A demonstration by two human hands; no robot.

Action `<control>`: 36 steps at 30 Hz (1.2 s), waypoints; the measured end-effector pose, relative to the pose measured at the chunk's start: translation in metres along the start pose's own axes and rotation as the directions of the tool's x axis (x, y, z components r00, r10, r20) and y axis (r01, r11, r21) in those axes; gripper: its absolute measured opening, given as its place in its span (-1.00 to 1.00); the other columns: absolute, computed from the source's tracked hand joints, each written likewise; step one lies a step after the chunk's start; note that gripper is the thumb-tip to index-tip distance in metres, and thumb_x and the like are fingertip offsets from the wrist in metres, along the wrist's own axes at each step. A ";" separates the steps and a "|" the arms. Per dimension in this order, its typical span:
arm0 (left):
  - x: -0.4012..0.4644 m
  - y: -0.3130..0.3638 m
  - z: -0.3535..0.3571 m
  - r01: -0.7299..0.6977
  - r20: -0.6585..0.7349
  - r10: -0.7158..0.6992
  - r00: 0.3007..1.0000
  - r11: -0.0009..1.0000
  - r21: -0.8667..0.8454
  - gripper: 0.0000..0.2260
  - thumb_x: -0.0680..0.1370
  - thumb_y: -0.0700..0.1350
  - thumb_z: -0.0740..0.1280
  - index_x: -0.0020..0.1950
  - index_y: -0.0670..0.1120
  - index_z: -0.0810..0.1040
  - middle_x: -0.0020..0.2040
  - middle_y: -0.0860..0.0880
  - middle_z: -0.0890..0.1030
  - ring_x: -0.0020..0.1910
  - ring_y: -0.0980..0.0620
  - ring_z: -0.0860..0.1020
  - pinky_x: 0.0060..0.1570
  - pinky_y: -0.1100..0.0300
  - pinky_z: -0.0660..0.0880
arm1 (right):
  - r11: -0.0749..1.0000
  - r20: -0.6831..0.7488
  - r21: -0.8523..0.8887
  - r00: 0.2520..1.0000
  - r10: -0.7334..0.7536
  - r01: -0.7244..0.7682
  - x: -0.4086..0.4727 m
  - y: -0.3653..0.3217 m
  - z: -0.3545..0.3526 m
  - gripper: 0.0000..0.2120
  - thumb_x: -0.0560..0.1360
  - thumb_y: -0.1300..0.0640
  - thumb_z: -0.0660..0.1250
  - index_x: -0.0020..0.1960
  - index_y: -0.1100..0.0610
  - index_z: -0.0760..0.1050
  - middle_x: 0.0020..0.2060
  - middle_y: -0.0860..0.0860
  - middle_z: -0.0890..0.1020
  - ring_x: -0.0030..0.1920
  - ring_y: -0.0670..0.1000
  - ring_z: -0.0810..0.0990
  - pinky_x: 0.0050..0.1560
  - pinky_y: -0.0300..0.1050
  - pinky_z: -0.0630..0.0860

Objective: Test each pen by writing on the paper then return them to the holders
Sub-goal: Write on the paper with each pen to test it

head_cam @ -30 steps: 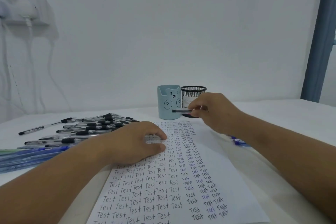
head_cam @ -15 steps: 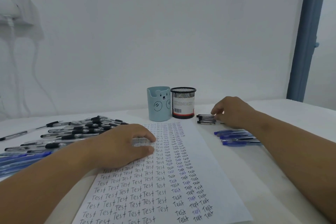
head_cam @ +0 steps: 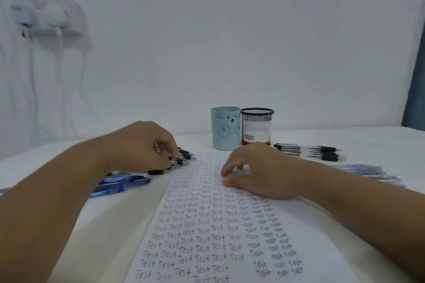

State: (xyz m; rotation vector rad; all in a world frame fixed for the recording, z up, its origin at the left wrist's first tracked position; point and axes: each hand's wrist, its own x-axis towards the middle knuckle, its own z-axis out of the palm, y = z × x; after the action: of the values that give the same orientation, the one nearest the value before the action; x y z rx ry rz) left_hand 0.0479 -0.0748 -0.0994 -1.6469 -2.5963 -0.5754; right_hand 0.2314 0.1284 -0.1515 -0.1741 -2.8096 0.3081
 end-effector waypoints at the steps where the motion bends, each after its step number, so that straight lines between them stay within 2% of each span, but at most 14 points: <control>1: -0.003 -0.006 -0.009 0.037 0.070 -0.039 0.997 0.999 0.036 -0.83 0.47 -0.17 0.48 -0.13 0.13 0.71 -0.25 0.11 0.66 -0.40 0.26 0.51 -0.31 0.45 0.42 | 1.000 0.004 -0.002 1.000 -0.007 0.007 0.000 -0.002 0.001 -0.75 0.55 -0.21 0.34 0.13 -0.13 0.63 0.01 -0.28 0.61 0.05 -0.28 0.53 0.13 -0.22 0.51; 4: -0.010 -0.020 -0.024 0.120 0.258 -0.147 0.955 0.986 0.118 -0.87 0.40 -0.08 0.60 -0.14 0.11 0.72 -0.23 0.06 0.68 -0.37 0.22 0.53 -0.22 0.30 0.47 | 1.000 -0.001 0.017 1.000 -0.012 0.012 0.001 0.000 0.002 -0.78 0.54 -0.21 0.34 0.11 -0.16 0.62 0.00 -0.29 0.59 0.05 -0.28 0.51 0.12 -0.24 0.49; 6: -0.011 -0.023 -0.024 0.150 0.289 -0.198 0.936 0.972 0.182 -0.84 0.36 -0.03 0.63 -0.12 0.11 0.73 -0.22 0.09 0.69 -0.35 0.27 0.54 -0.20 0.33 0.45 | 1.000 0.004 0.026 1.000 -0.013 0.013 0.001 0.003 0.002 -0.79 0.54 -0.21 0.34 0.11 -0.18 0.61 0.00 -0.31 0.59 0.05 -0.30 0.51 0.09 -0.27 0.48; 12: -0.005 -0.023 -0.013 0.192 0.204 -0.222 0.953 0.969 0.156 -0.88 0.35 -0.06 0.63 -0.18 0.07 0.74 -0.41 0.23 0.59 -0.43 0.34 0.51 -0.38 0.46 0.36 | 1.000 0.009 0.018 1.000 -0.022 0.022 0.002 0.006 0.003 -0.78 0.53 -0.23 0.32 0.11 -0.20 0.61 -0.01 -0.33 0.58 0.05 -0.33 0.48 0.02 -0.36 0.40; 15: -0.006 -0.021 -0.012 0.180 0.180 -0.199 0.963 0.977 0.114 -0.93 0.37 -0.08 0.60 -0.21 0.05 0.75 -0.35 0.20 0.64 -0.37 0.31 0.53 -0.27 0.41 0.41 | 0.999 0.007 0.026 1.000 -0.020 0.020 0.002 0.007 0.003 -0.78 0.53 -0.23 0.32 0.11 -0.20 0.60 0.01 -0.34 0.58 0.06 -0.32 0.48 0.04 -0.35 0.40; 19: -0.007 -0.012 -0.011 0.070 0.031 -0.068 0.997 0.994 -0.086 -0.93 0.47 -0.09 0.53 -0.21 0.01 0.73 -0.28 0.11 0.69 -0.31 0.21 0.59 -0.22 0.35 0.48 | 0.999 0.012 0.034 1.000 -0.021 0.020 0.001 0.009 0.003 -0.78 0.53 -0.24 0.32 0.12 -0.22 0.60 0.02 -0.34 0.58 0.08 -0.31 0.49 0.09 -0.33 0.43; 22: -0.003 -0.002 -0.007 -0.006 -0.168 -0.051 0.984 0.947 -0.322 -0.94 0.54 -0.09 0.47 -0.14 0.01 0.69 -0.13 0.03 0.73 -0.15 -0.01 0.66 0.00 0.10 0.55 | 0.998 0.006 0.058 1.000 -0.019 0.019 0.001 0.010 0.003 -0.80 0.53 -0.22 0.35 0.10 -0.21 0.61 0.00 -0.33 0.58 0.06 -0.30 0.49 0.04 -0.34 0.41; 24: 0.001 0.006 -0.003 -0.097 -0.262 -0.065 0.963 0.822 -0.561 -0.93 0.62 -0.15 0.36 -0.05 -0.08 0.61 -0.05 -0.01 0.74 -0.04 -0.06 0.70 0.08 0.00 0.61 | 0.997 0.008 0.069 1.000 -0.018 0.018 0.001 0.010 0.003 -0.81 0.54 -0.20 0.35 0.10 -0.21 0.61 -0.01 -0.32 0.59 0.06 -0.30 0.50 0.02 -0.35 0.41; 26: 0.006 0.015 0.001 -0.175 -0.299 -0.118 0.947 0.591 -0.787 -0.91 0.69 -0.18 0.22 0.02 -0.13 0.49 -0.07 -0.09 0.73 -0.06 -0.14 0.72 0.03 -0.01 0.64 | 0.997 0.015 0.075 1.000 -0.002 0.001 0.002 0.010 0.002 -0.83 0.56 -0.16 0.35 0.12 -0.21 0.61 -0.01 -0.33 0.60 0.05 -0.31 0.50 0.02 -0.37 0.41; 29: 0.014 0.024 0.011 -0.208 -0.226 -0.220 0.949 0.100 -0.973 -0.85 0.73 -0.17 0.12 0.02 -0.12 0.43 -0.24 -0.10 0.57 -0.30 -0.10 0.62 -0.12 -0.01 0.64 | 0.988 0.000 0.134 0.997 0.082 -0.081 0.002 0.013 0.000 -0.82 0.59 -0.03 0.34 0.15 -0.24 0.60 0.03 -0.31 0.62 0.03 -0.31 0.54 0.04 -0.40 0.44; 31: 0.016 0.026 0.019 -0.171 -0.112 -0.255 0.960 -0.220 -0.961 -0.80 0.70 -0.13 0.12 -0.10 -0.11 0.40 -0.31 -0.07 0.42 -0.40 -0.01 0.43 -0.22 0.07 0.55 | 0.962 -0.044 0.242 0.989 0.143 -0.128 0.002 0.018 -0.001 -0.80 0.60 0.04 0.35 0.15 -0.22 0.61 0.04 -0.25 0.66 0.06 -0.26 0.59 0.15 -0.30 0.49; 32: 0.016 0.027 0.022 -0.157 -0.070 -0.259 0.963 -0.330 -0.931 -0.76 0.68 -0.07 0.12 -0.16 -0.10 0.38 -0.33 -0.05 0.36 -0.43 0.01 0.35 -0.25 0.11 0.47 | 0.930 -0.065 0.338 0.982 0.177 -0.146 0.002 0.020 -0.002 -0.80 0.60 0.08 0.36 0.14 -0.17 0.62 0.01 -0.20 0.69 0.05 -0.20 0.62 0.20 -0.21 0.52; 34: 0.017 0.028 0.027 -0.149 -0.028 -0.272 0.962 -0.434 -0.889 -0.66 0.65 0.06 0.12 -0.25 -0.09 0.34 -0.39 -0.02 0.27 -0.46 0.02 0.25 -0.30 0.16 0.37 | 0.838 -0.087 0.519 0.965 0.248 -0.168 0.001 0.022 -0.003 -0.79 0.60 0.19 0.35 0.12 -0.07 0.64 -0.05 -0.10 0.72 0.02 -0.04 0.68 0.23 -0.01 0.58; 36: 0.019 0.028 0.031 -0.161 -0.017 -0.306 0.952 -0.451 -0.878 -0.67 0.62 0.04 0.11 -0.30 -0.07 0.30 -0.42 0.00 0.20 -0.49 0.04 0.18 -0.37 0.22 0.32 | 0.793 -0.123 0.588 0.951 0.283 -0.160 0.001 0.025 -0.004 -0.78 0.61 0.25 0.32 0.11 -0.01 0.65 -0.08 -0.04 0.73 0.00 0.04 0.70 0.24 0.08 0.58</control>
State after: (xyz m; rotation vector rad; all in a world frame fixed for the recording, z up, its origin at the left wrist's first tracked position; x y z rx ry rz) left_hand 0.0697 -0.0381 -0.1161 -0.7653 -1.2270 -3.5583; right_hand 0.2342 0.1535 -0.1535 -0.3741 -2.3598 1.1062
